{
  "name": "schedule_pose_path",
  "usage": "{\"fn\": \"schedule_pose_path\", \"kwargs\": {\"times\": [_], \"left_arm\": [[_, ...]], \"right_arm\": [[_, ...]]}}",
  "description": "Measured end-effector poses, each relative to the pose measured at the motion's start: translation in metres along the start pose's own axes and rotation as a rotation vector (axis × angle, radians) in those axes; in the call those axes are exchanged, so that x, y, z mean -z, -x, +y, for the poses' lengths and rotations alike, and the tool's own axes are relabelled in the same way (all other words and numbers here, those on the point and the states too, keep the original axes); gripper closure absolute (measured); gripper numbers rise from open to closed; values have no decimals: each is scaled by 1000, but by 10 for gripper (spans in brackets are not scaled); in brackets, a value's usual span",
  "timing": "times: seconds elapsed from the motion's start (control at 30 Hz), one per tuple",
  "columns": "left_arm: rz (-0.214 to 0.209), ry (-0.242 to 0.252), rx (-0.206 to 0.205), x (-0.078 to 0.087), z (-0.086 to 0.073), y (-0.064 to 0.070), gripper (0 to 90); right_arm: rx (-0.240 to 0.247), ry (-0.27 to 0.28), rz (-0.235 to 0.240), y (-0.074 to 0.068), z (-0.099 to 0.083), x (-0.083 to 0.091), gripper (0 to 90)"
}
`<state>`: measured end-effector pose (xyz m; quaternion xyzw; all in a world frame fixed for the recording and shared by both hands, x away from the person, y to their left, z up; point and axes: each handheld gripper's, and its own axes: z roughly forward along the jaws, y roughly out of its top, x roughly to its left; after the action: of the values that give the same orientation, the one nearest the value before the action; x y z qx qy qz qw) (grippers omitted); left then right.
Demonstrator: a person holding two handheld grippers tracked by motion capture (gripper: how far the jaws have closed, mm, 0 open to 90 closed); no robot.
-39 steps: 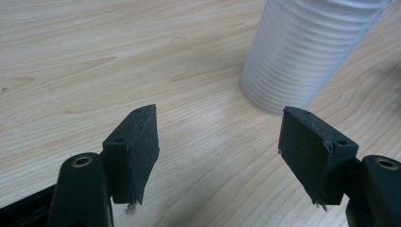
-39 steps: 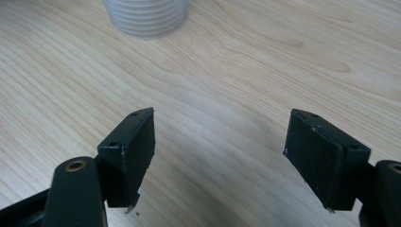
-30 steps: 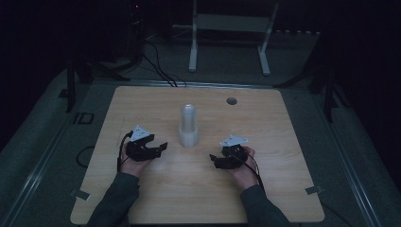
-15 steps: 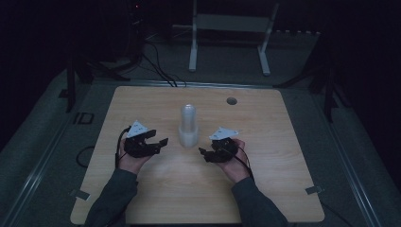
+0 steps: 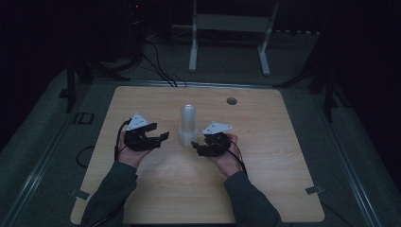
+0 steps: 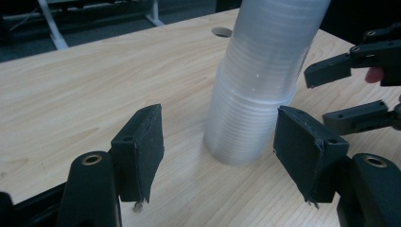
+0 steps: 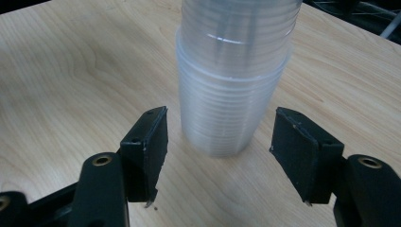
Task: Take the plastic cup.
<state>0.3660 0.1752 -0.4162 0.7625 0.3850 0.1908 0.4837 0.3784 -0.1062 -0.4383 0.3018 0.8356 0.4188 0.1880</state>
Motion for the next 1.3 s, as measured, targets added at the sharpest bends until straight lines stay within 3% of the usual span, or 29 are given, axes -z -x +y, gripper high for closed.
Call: {"fn": "schedule_pose_path", "kwargs": {"times": [0.3,0.6,1.3], "left_arm": [[-11,8,-23,-1,14,3,330],[-29,14,-46,-5,29,8,307],[-68,3,-114,-35,59,25,266]], "right_arm": [[-33,5,-5,6,1,-9,280],[-47,27,20,10,1,-14,218],[-63,68,61,17,1,-24,207]]}}
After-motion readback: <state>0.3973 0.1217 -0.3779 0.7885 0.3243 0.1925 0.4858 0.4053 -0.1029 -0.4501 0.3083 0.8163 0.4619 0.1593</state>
